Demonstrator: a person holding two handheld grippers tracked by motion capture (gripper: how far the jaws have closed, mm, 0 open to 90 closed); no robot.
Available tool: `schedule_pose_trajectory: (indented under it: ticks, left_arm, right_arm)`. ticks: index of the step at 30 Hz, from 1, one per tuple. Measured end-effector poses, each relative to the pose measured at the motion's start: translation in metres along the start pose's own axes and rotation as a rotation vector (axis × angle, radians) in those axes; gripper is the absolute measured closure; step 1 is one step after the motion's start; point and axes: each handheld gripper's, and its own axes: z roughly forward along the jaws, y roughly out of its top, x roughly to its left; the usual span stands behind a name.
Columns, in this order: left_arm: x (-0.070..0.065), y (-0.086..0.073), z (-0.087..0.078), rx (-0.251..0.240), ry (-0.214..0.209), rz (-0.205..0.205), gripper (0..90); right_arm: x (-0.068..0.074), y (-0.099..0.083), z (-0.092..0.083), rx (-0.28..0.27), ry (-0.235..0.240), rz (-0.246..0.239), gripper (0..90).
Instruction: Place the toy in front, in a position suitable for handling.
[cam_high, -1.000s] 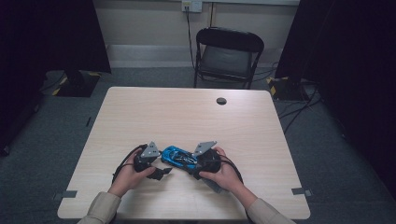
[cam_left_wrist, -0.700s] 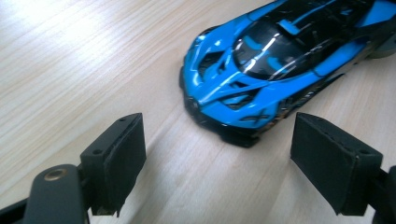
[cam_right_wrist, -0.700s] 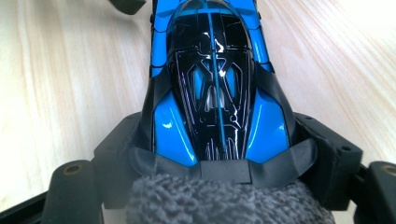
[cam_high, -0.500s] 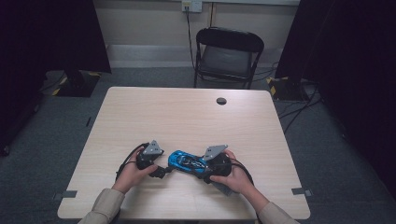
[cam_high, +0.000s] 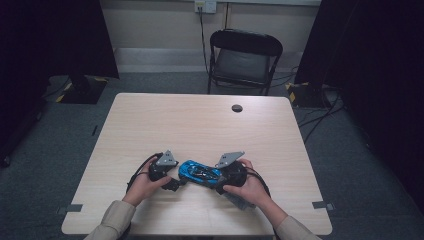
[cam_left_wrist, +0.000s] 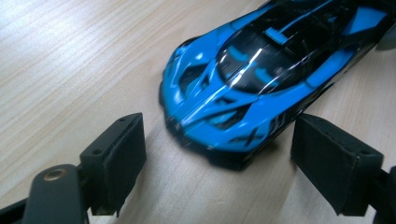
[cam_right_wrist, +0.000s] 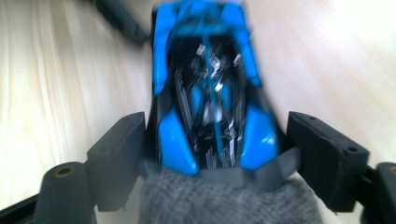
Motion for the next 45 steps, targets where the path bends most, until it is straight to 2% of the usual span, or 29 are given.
schedule_pose_trajectory:
  ticks: [1, 2, 4, 8, 10, 15, 17, 26, 30, 37, 42, 45]
  left_arm:
    - [0.0, 0.0, 0.0, -0.004, 0.002, -0.004, 18.0]
    - [0.0, 0.0, 0.001, -0.006, 0.003, -0.01, 18.7]
    - [0.0, 0.001, 0.001, -0.002, 0.006, -0.006, 18.6]
    - [-0.003, 0.003, 0.003, -0.004, -0.003, 0.002, 18.1]
    - [-0.004, 0.003, 0.004, -0.002, -0.005, 0.008, 18.7]
    - [-0.003, 0.003, 0.003, -0.008, -0.011, -0.003, 19.3]
    - [-0.003, 0.003, 0.003, -0.008, -0.011, -0.002, 19.3]
    - [-0.004, 0.003, 0.003, -0.003, -0.004, 0.007, 18.9]
    - [-0.005, 0.001, 0.001, -0.011, -0.01, 0.01, 18.0]
    - [-0.008, -0.004, -0.011, -0.012, -0.018, 0.026, 16.0]
    - [-0.013, -0.01, -0.023, 0.013, -0.015, 0.063, 16.0]
    - [-0.012, -0.018, -0.029, 0.0, -0.03, 0.04, 15.1]
  right_arm:
    - [-0.001, 0.004, -0.001, -0.007, 0.004, 0.014, 16.6]
    - [-0.001, 0.008, -0.002, -0.017, -0.002, 0.018, 17.4]
    - [0.0, 0.016, -0.001, -0.023, 0.014, 0.015, 20.0]
    - [0.005, 0.028, 0.013, -0.014, 0.006, -0.006, 18.9]
    - [0.007, 0.03, 0.021, -0.008, 0.006, -0.001, 18.0]
    - [0.006, 0.027, 0.037, 0.051, -0.01, 0.024, 19.4]
    - [0.005, 0.023, 0.042, 0.075, 0.002, 0.037, 20.9]
    - [0.008, 0.023, 0.041, 0.057, -0.002, -0.011, 26.8]
    - [0.012, 0.023, 0.039, 0.038, -0.018, -0.066, 27.5]
    - [0.02, 0.028, 0.039, 0.012, 0.019, -0.115, 27.6]
    - [0.028, 0.031, 0.04, 0.008, 0.061, -0.173, 27.6]
    - [0.03, 0.031, 0.041, 0.009, 0.086, -0.195, 27.6]
